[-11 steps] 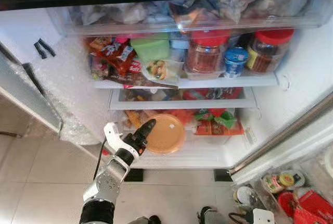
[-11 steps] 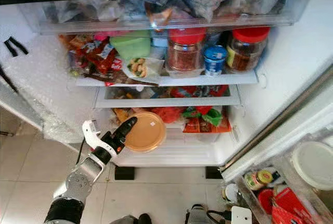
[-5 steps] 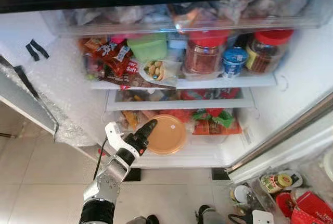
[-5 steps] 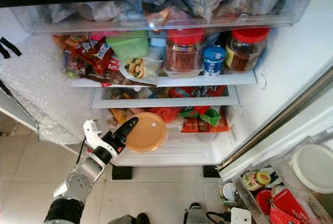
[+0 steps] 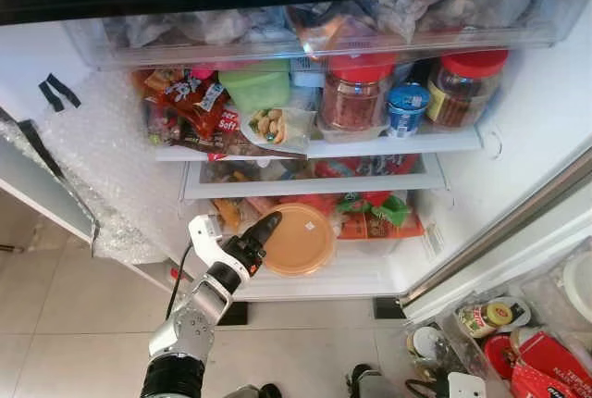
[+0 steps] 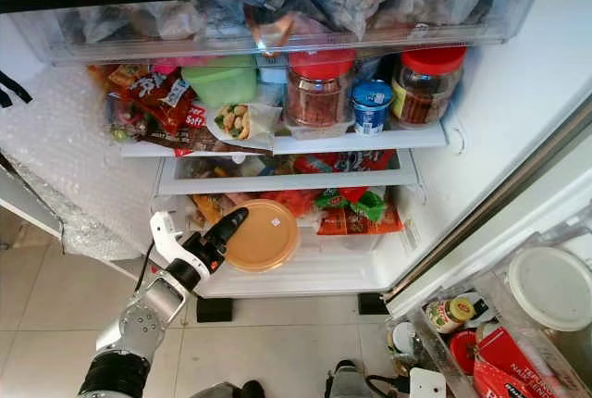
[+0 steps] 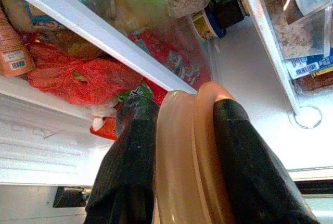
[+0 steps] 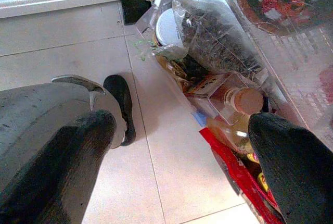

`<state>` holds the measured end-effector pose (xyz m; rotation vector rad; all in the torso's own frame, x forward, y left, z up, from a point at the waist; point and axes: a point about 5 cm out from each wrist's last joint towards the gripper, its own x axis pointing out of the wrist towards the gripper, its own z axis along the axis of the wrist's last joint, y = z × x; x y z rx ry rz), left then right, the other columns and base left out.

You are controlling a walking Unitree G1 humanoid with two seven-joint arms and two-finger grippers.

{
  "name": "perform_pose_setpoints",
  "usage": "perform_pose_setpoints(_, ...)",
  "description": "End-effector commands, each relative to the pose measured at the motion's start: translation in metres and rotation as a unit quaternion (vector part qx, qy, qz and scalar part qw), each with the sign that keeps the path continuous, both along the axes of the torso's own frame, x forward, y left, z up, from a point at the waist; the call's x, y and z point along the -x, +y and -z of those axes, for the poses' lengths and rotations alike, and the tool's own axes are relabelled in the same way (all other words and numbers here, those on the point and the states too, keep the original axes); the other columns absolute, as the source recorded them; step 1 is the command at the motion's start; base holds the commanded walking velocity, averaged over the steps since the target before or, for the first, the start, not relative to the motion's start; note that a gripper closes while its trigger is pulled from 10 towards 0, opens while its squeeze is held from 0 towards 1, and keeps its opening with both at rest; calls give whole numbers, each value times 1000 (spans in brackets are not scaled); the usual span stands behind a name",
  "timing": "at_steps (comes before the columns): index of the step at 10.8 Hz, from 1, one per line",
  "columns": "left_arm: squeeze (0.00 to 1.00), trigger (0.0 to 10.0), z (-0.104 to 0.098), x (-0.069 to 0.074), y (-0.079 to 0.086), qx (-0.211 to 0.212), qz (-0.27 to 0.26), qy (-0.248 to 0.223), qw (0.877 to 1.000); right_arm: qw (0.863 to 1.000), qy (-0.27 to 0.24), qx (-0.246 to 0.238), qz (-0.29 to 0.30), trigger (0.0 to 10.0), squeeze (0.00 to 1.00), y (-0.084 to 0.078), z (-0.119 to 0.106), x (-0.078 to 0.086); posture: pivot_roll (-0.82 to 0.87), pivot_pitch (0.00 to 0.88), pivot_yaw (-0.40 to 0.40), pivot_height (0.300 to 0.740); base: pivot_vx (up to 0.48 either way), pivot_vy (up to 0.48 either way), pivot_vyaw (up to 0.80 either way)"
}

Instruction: Restocking fridge

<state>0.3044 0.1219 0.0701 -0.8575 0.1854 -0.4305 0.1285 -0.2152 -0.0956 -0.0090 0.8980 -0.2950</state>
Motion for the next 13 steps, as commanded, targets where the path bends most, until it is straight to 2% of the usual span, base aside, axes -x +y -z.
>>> perform_pose_setpoints(1,0,10000,3,3,3,-12,-1,3,1000,1000,15,-22,-6,10000,0,13,5,8,-99,184,101,740,0,0,0)
perform_pose_setpoints(6,0,10000,2,2,4,-11,-1,0,1000,1000,14,-24,-4,10000,0,14,5,7,-93,190,105,740,281,0,0)
perform_pose_setpoints(9,0,10000,3,7,1,-4,24,1,1000,1000,17,-25,-3,10000,0,14,6,9,-91,194,105,740,0,0,0)
perform_pose_setpoints(13,0,10000,8,13,2,-4,33,7,999,1000,17,-25,-4,10000,0,14,6,10,-88,196,105,740,0,0,0)
